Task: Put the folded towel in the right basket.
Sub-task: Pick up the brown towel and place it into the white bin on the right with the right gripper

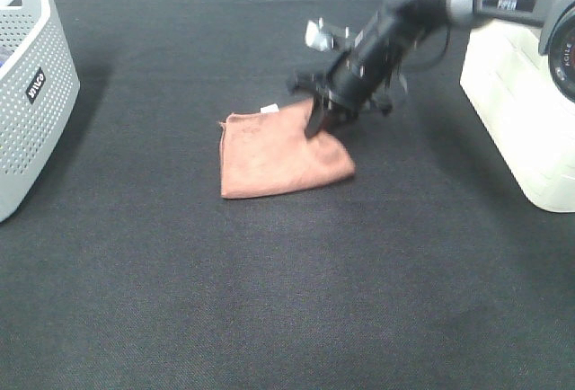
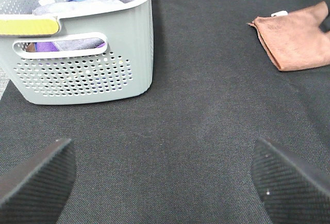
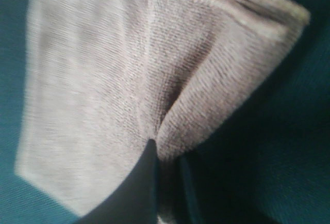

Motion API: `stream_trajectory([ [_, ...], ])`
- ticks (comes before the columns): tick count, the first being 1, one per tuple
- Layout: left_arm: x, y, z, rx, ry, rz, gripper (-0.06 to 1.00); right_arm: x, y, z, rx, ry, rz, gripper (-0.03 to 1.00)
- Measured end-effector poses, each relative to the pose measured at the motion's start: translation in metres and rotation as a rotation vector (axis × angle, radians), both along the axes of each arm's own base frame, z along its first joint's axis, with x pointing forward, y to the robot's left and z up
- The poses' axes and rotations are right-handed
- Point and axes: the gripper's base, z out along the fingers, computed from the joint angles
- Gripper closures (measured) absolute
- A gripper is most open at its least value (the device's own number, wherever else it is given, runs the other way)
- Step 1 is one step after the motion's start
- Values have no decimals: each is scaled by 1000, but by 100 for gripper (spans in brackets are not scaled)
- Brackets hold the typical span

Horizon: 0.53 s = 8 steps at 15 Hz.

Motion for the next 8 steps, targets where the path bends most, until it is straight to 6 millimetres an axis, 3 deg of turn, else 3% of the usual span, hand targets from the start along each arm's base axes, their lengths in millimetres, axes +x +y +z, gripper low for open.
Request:
stream_trajectory([
  [4, 0, 0, 0, 0, 0, 0, 7, 13, 3, 77, 4, -141, 23, 92],
  [6, 0, 0, 0, 0, 0, 0, 7, 11, -2, 106, -23, -211, 10, 92],
  [7, 0, 0, 0, 0, 0, 0, 7, 7, -8, 131, -59, -270, 5, 92],
  [8, 0, 0, 0, 0, 0, 0, 7, 7, -8, 131, -59, -270, 5, 92],
])
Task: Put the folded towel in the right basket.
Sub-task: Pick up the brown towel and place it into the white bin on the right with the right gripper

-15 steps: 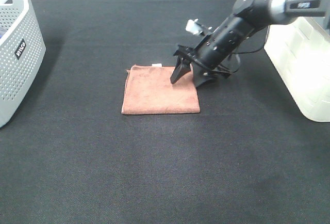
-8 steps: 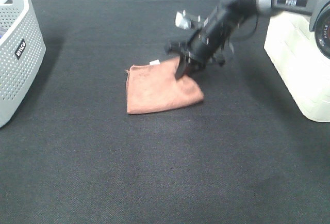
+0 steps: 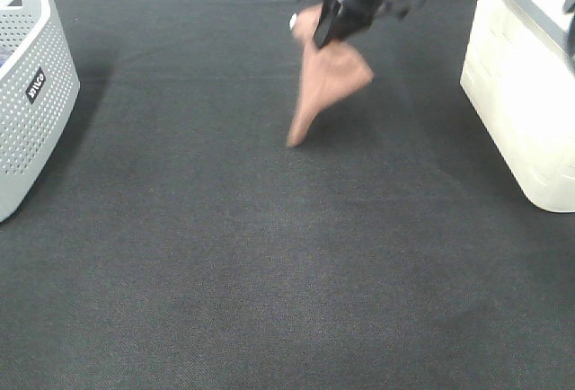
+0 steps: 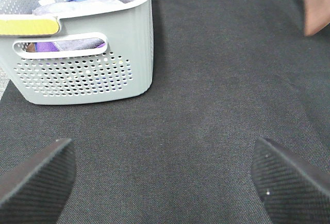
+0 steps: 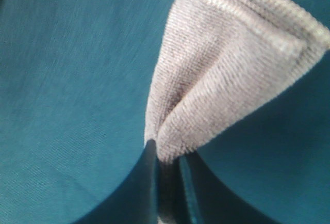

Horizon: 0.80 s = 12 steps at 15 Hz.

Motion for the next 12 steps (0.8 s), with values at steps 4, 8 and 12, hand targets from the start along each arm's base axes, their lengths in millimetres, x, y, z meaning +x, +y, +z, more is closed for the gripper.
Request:
stream_trajectory([
  [4, 0, 0, 0, 0, 0, 0, 7, -21, -22, 76, -117, -198, -35, 92],
  [8, 0, 0, 0, 0, 0, 0, 7, -48, -51, 144, -246, -381, -105, 92],
  [12, 0, 0, 0, 0, 0, 0, 7, -62, -114, 159, -268, -346, -230, 92],
])
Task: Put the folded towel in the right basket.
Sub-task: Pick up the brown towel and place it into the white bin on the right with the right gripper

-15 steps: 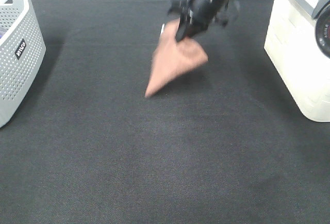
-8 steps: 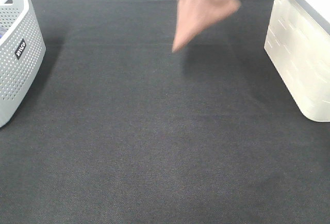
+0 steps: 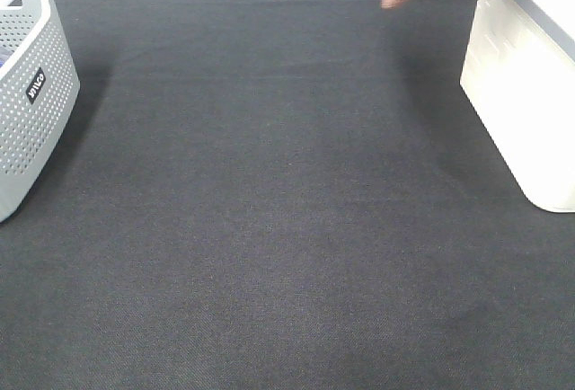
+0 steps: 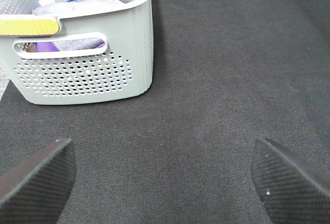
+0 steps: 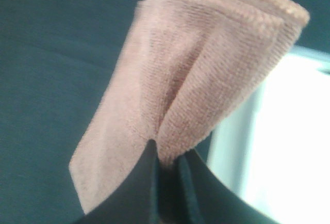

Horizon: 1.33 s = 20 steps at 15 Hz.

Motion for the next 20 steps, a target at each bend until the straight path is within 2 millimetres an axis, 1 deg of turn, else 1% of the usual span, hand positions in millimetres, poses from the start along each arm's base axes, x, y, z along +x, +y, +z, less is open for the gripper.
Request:
stream_trajectory([
  [2, 0, 0, 0, 0, 0, 0, 7, -4, -41, -2, 31, 31, -87, 92],
  [6, 0, 0, 0, 0, 0, 0, 7, -9, -128, -13, 129, 77, -275, 92],
  [7, 0, 0, 0, 0, 0, 0, 7, -9, -128, -13, 129, 77, -275, 92],
  [9, 0, 0, 0, 0, 0, 0, 7, -12, -163, -19, 185, 84, -340, 92],
  [10, 0, 0, 0, 0, 0, 0, 7, -11, -176, -25, 213, 94, -355, 92],
  [11, 0, 0, 0, 0, 0, 0, 7, -5, -189, -38, 251, 118, -374, 92],
  [12, 0, 0, 0, 0, 0, 0, 7, -2, -191, -45, 260, 131, -376, 92],
  [13, 0, 0, 0, 0, 0, 0, 7, 6, -195, -61, 275, 166, -382, 92],
  [14, 0, 0, 0, 0, 0, 0, 7, 10, -197, -70, 279, 185, -385, 90],
  [15, 0, 0, 0, 0, 0, 0, 7, 13, -198, -77, 282, 202, -387, 84],
  [16, 0, 0, 0, 0, 0, 0, 7, 16, -199, -83, 287, 214, -393, 74],
  [18, 0, 0, 0, 0, 0, 0, 7, 17, -199, -85, 300, 220, -410, 53],
  [19, 0, 0, 0, 0, 0, 0, 7, 17, -199, -85, 306, 220, -417, 45],
  [20, 0, 0, 0, 0, 0, 0, 7, 17, -199, -85, 316, 221, -430, 40],
])
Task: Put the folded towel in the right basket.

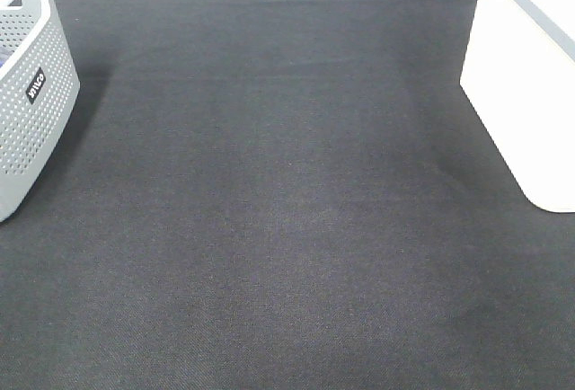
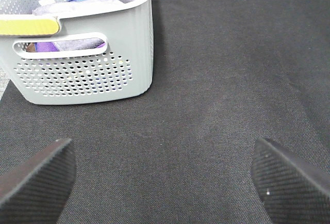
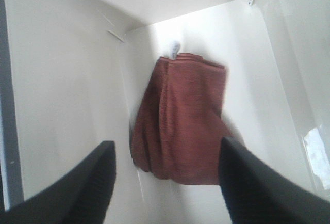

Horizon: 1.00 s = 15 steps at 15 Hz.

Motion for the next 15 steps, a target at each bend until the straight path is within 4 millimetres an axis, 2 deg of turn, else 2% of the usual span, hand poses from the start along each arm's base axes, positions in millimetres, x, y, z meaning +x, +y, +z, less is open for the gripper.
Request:
stream_trajectory([
  [2, 0, 0, 0, 0, 0, 0, 7, -1, 3, 3, 15, -6, -16, 37],
  [3, 0, 0, 0, 0, 0, 0, 7, -1, 10, 8, 11, -16, -1, 36],
  [5, 0, 0, 0, 0, 0, 0, 7, -2, 35, 22, -1, -45, 51, 35],
  [8, 0, 0, 0, 0, 0, 0, 7, 1, 89, 33, -7, -63, 147, 31],
  [9, 0, 0, 0, 0, 0, 0, 7, 1, 89, 33, -7, -63, 147, 31],
  [12, 0, 0, 0, 0, 0, 0, 7, -1, 127, 38, -53, -62, 208, 30],
  [15, 0, 0, 0, 0, 0, 0, 7, -18, 145, 56, -98, -84, 221, 30],
])
